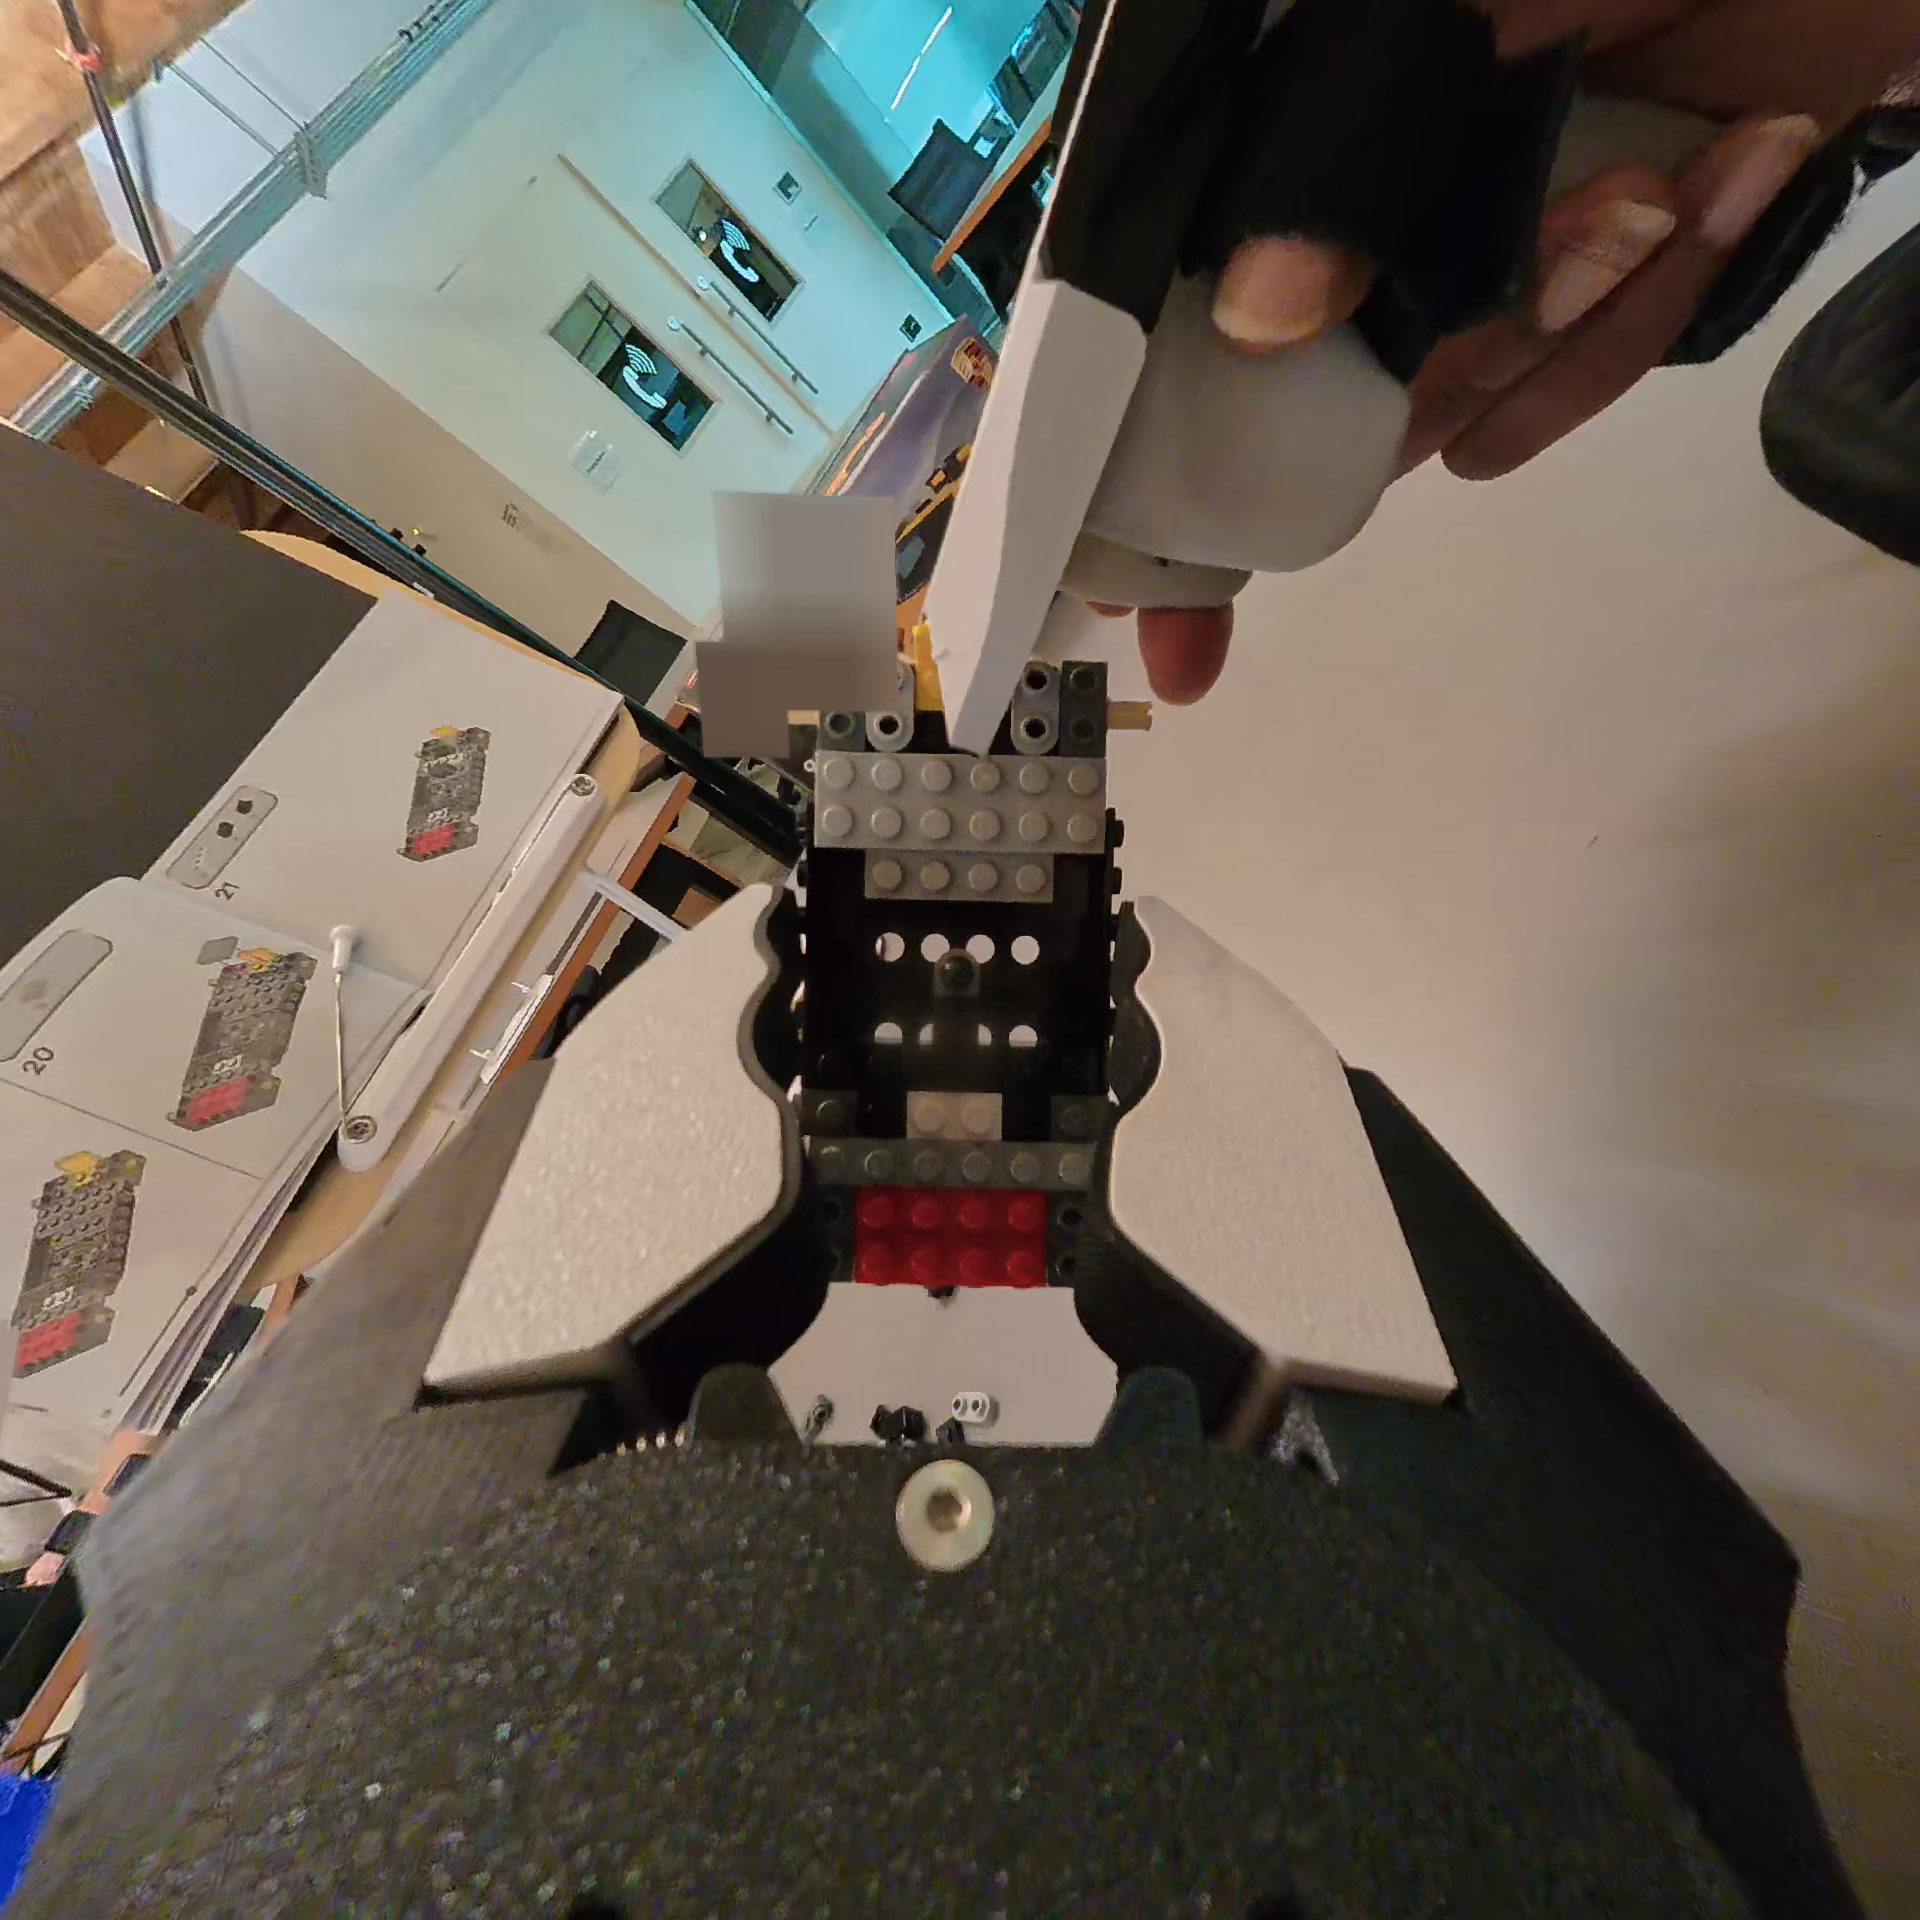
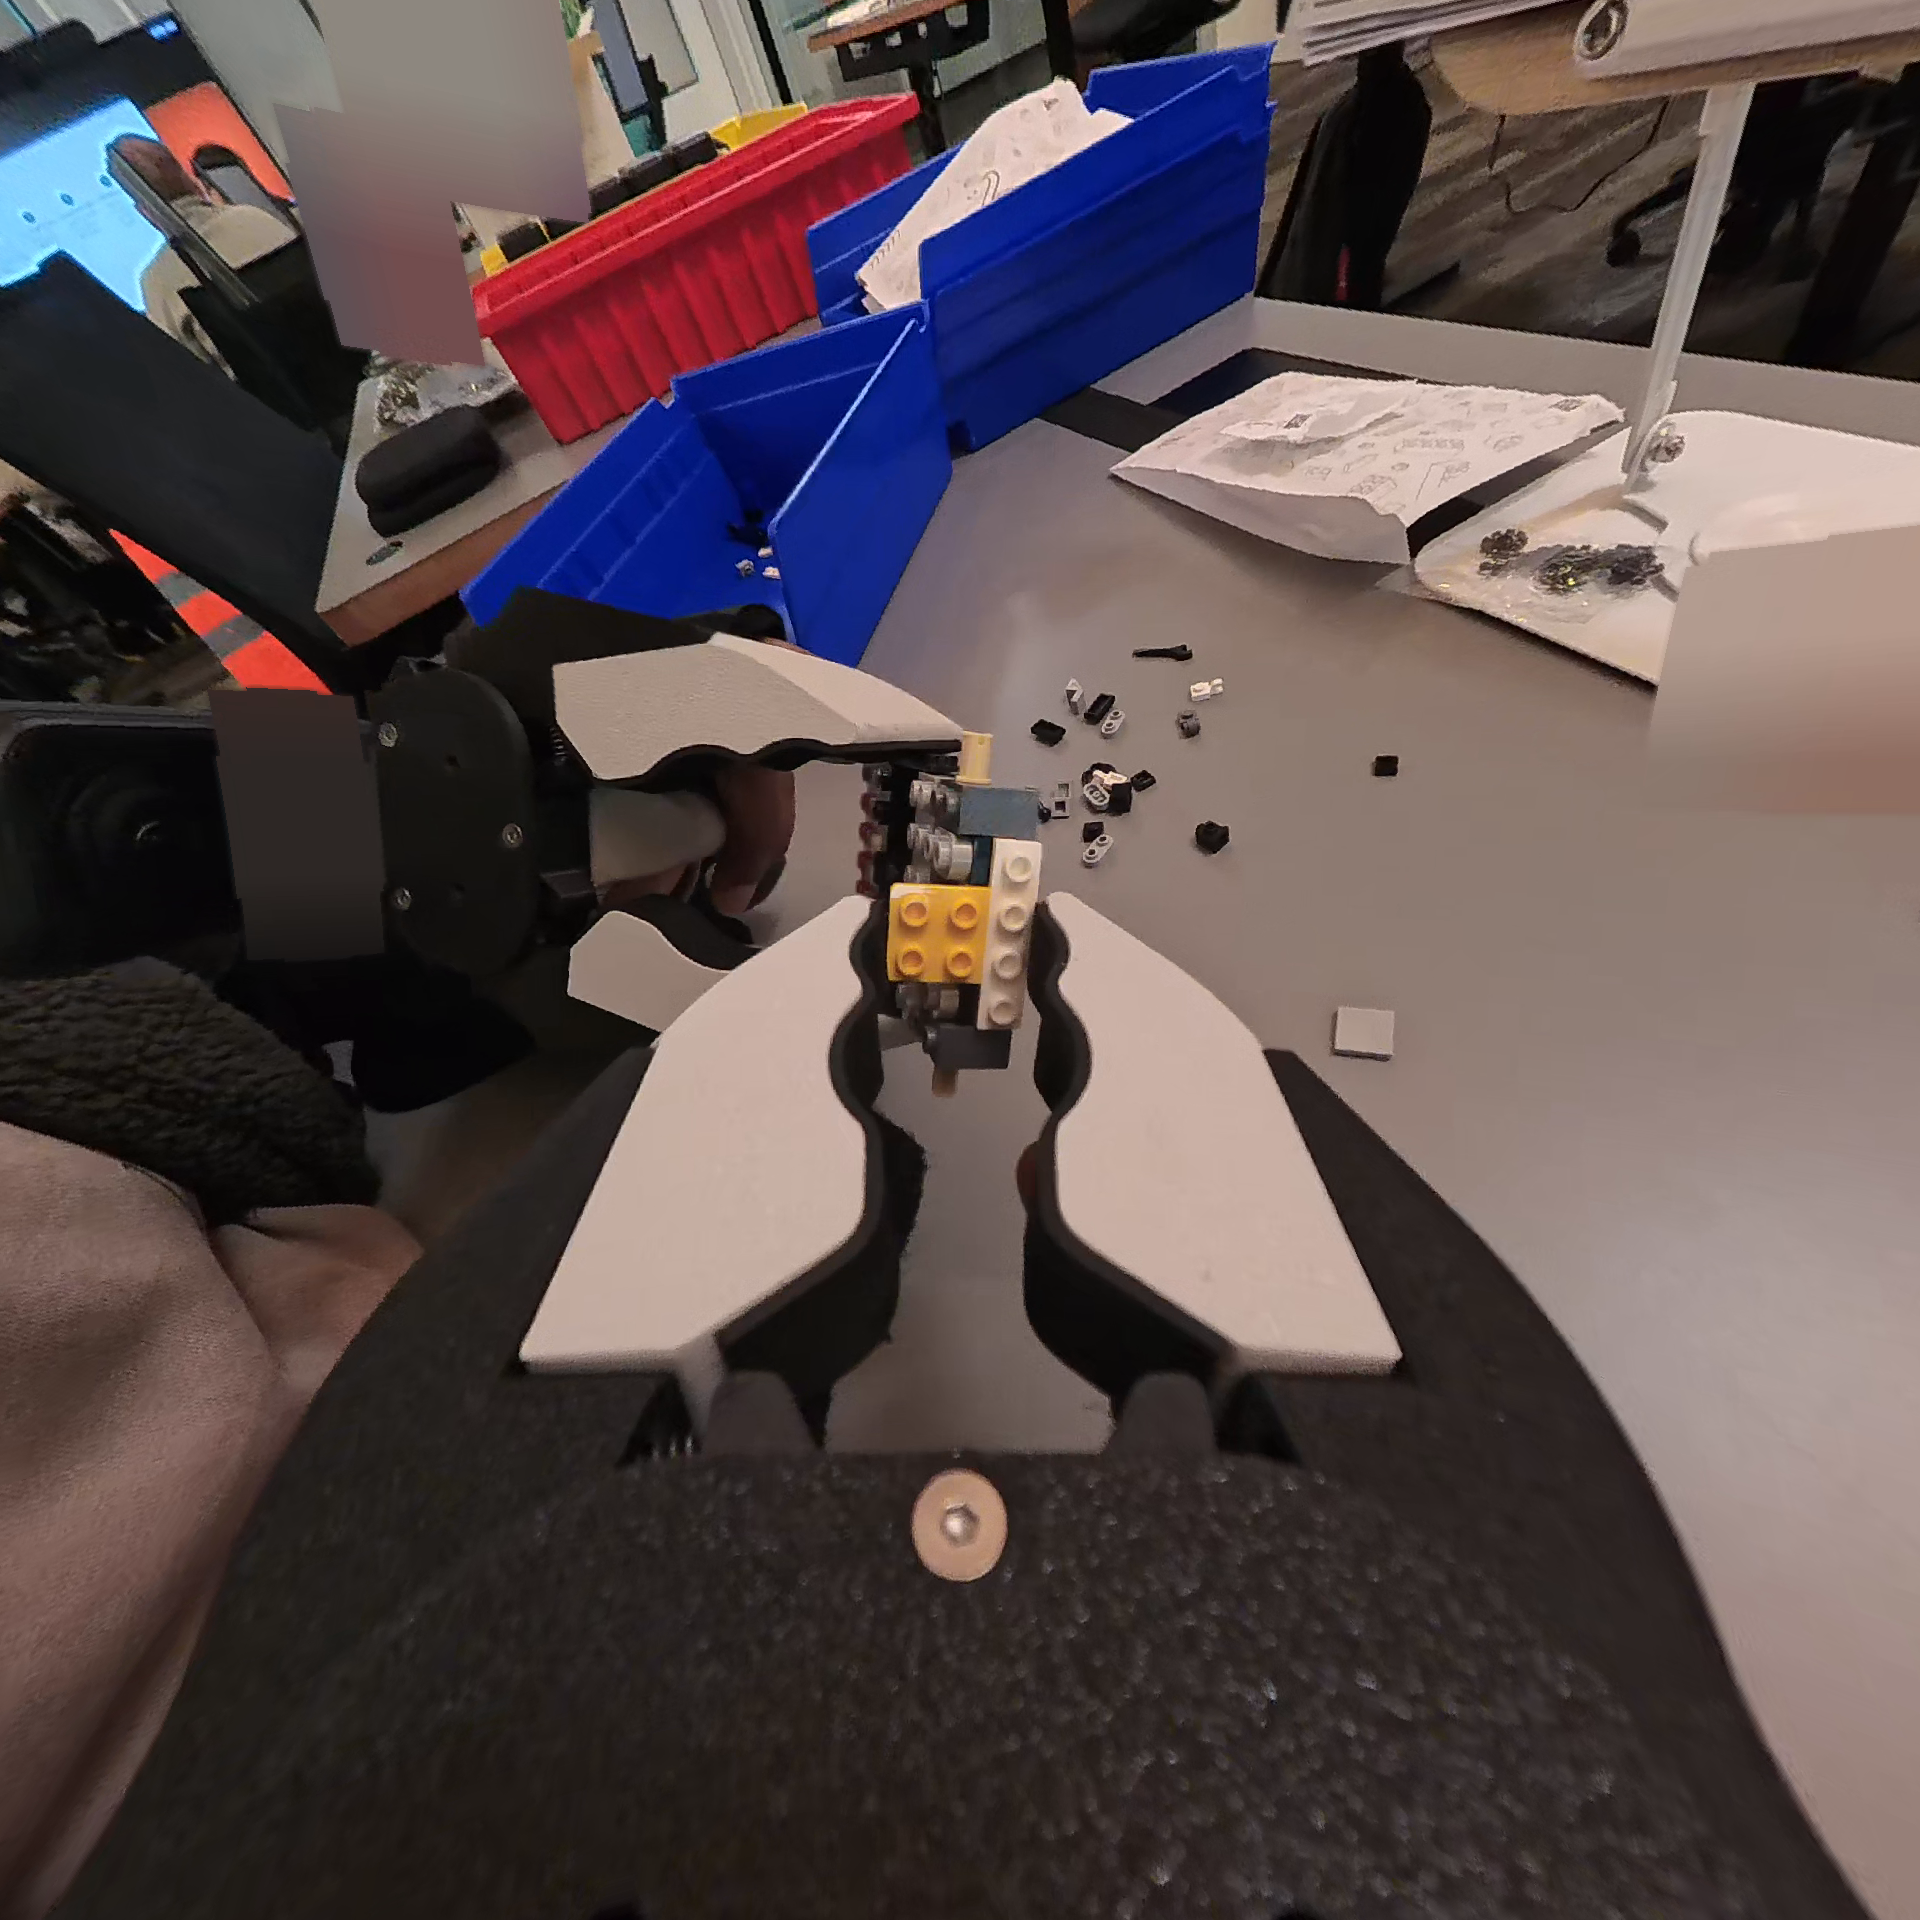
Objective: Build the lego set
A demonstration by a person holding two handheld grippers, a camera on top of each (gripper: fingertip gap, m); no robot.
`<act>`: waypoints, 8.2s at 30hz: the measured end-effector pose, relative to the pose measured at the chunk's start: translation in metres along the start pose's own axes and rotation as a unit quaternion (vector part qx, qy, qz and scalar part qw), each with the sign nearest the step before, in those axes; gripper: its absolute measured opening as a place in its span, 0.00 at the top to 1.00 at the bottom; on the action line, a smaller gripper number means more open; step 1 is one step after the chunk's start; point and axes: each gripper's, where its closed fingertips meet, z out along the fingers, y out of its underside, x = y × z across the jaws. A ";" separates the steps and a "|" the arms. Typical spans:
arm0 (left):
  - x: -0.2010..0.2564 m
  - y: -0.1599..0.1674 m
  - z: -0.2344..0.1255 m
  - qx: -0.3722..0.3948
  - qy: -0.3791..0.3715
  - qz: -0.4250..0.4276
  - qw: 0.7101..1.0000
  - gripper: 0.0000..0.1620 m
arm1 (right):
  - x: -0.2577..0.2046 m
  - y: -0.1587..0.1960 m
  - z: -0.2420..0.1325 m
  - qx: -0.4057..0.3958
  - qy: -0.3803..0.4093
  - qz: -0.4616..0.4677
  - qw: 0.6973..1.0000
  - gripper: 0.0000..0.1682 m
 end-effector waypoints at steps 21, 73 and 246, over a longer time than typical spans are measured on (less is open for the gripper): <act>0.091 0.081 -0.012 -0.229 0.368 -0.234 0.870 0.65 | 0.036 0.057 -0.005 -0.092 0.013 -0.115 0.989 0.74; 0.070 0.096 -0.061 -0.237 0.380 -0.263 0.855 0.57 | 0.010 0.112 0.036 -0.417 -0.115 -0.351 0.831 0.91; 0.037 -0.002 -0.038 0.046 0.321 -0.685 0.652 0.93 | -0.051 0.071 0.036 -0.122 -0.239 0.106 0.957 0.91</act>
